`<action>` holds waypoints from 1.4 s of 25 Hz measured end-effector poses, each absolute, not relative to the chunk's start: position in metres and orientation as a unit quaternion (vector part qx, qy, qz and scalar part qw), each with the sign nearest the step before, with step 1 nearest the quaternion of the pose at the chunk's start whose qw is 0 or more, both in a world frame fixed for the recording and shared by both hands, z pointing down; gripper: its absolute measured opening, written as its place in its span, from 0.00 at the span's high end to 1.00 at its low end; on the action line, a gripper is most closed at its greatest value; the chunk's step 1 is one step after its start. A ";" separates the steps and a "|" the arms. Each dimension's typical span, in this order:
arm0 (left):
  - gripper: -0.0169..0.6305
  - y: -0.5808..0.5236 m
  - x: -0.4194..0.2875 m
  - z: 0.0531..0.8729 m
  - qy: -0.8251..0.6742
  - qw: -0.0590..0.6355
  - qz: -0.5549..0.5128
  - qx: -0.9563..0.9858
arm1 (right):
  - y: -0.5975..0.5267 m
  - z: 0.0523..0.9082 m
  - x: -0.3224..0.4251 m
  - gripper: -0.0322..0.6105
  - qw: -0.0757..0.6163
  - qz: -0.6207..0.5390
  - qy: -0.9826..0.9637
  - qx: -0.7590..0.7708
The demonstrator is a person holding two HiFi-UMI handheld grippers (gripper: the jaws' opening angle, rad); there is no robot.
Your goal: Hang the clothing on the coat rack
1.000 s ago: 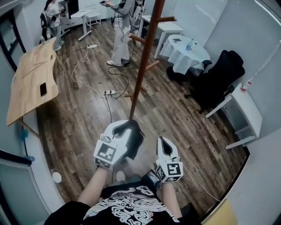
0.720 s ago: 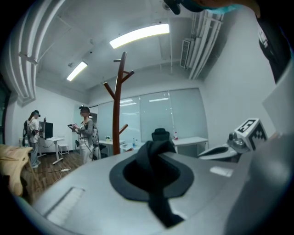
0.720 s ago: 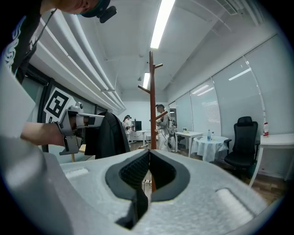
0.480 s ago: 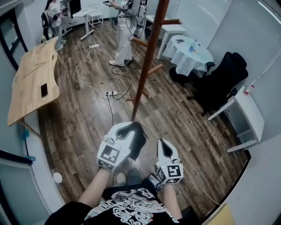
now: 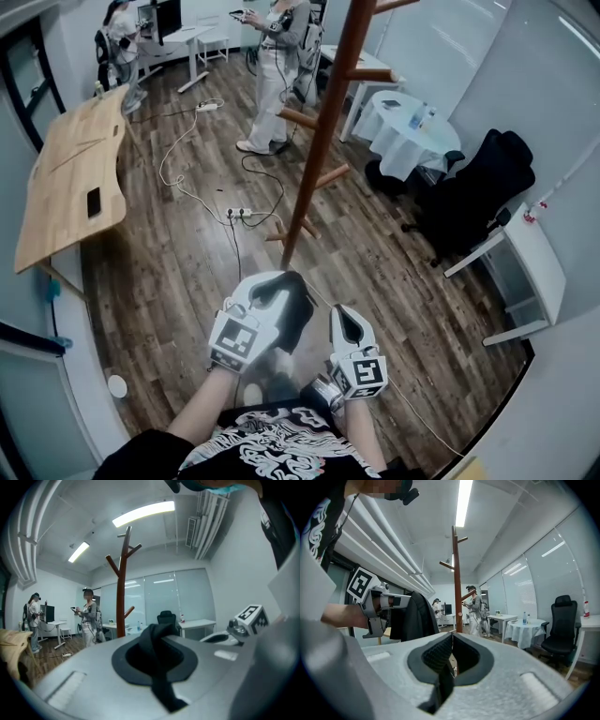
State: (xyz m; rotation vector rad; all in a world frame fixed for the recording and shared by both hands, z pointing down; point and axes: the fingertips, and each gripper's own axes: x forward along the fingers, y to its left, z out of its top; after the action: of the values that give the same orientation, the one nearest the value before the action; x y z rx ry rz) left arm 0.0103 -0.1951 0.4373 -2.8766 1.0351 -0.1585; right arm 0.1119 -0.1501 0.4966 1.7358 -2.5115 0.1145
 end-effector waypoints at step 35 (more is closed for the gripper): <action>0.98 -0.271 0.051 0.434 0.340 0.037 -0.054 -0.938 | -0.275 0.544 0.089 0.71 0.125 0.041 -0.890 0.437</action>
State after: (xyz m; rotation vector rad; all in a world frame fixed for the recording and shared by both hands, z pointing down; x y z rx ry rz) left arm 0.0511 -0.2707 0.4343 -2.8796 1.0436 -0.1662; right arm 0.0889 -0.2749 0.5436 1.2731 -2.5925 0.1199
